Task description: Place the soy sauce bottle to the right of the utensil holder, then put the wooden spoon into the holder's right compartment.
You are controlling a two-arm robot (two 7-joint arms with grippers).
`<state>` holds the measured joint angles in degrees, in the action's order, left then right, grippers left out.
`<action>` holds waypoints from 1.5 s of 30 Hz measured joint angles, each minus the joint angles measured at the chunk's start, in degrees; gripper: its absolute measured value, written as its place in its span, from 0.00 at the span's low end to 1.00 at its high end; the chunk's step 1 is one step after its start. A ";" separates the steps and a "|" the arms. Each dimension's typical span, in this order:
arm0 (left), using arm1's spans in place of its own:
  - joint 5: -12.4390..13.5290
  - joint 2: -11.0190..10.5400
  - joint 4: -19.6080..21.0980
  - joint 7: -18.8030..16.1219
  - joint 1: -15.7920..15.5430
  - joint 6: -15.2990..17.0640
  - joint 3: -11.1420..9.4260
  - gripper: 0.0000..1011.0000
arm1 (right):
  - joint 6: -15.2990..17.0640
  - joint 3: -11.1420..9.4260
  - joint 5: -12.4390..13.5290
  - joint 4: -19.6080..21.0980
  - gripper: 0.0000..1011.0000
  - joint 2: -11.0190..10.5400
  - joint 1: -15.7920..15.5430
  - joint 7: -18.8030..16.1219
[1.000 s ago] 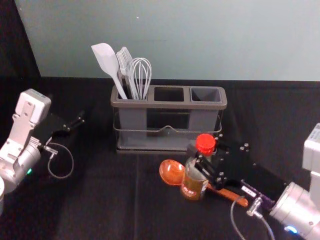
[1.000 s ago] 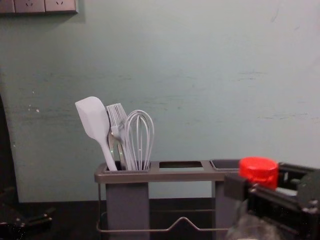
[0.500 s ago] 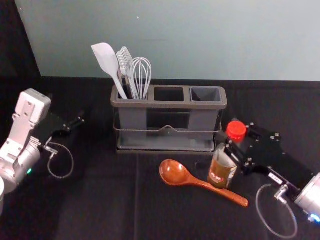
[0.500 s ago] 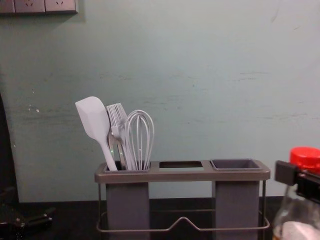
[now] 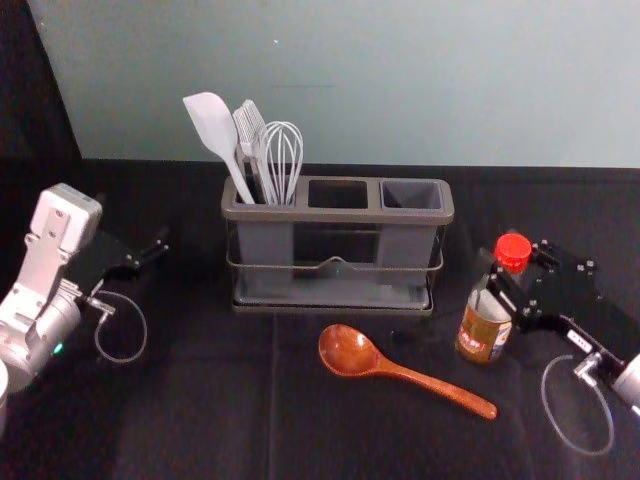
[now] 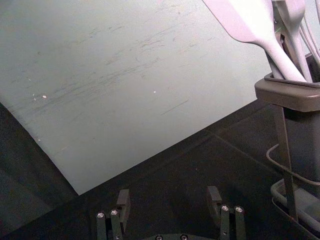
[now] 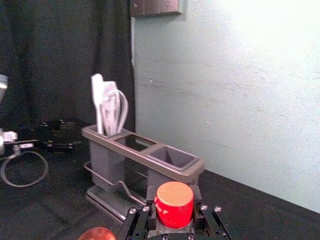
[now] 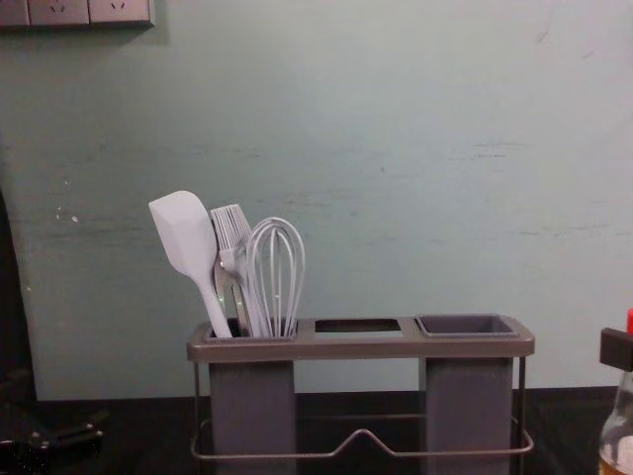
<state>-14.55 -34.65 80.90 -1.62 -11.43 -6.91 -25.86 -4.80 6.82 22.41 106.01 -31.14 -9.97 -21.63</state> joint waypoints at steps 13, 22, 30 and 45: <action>0.00 0.00 0.00 0.00 0.00 0.00 0.00 0.99 | 2.58 0.35 -0.89 -5.02 0.39 1.89 5.06 0.67; 0.00 0.00 0.00 0.00 0.00 0.00 0.00 0.99 | 4.27 1.48 -1.50 -8.20 0.39 3.11 8.97 1.01; 0.00 0.00 0.00 0.00 0.00 0.00 0.00 0.99 | 5.17 2.36 -1.74 -11.17 0.39 4.04 12.25 0.97; 0.00 0.00 0.00 0.00 0.00 0.00 0.00 0.99 | 4.67 3.18 -1.32 -15.04 0.39 5.83 15.74 0.89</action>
<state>-14.55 -34.65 80.90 -1.62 -11.43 -6.91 -25.86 -0.13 10.00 21.09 90.97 -25.31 5.77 -20.74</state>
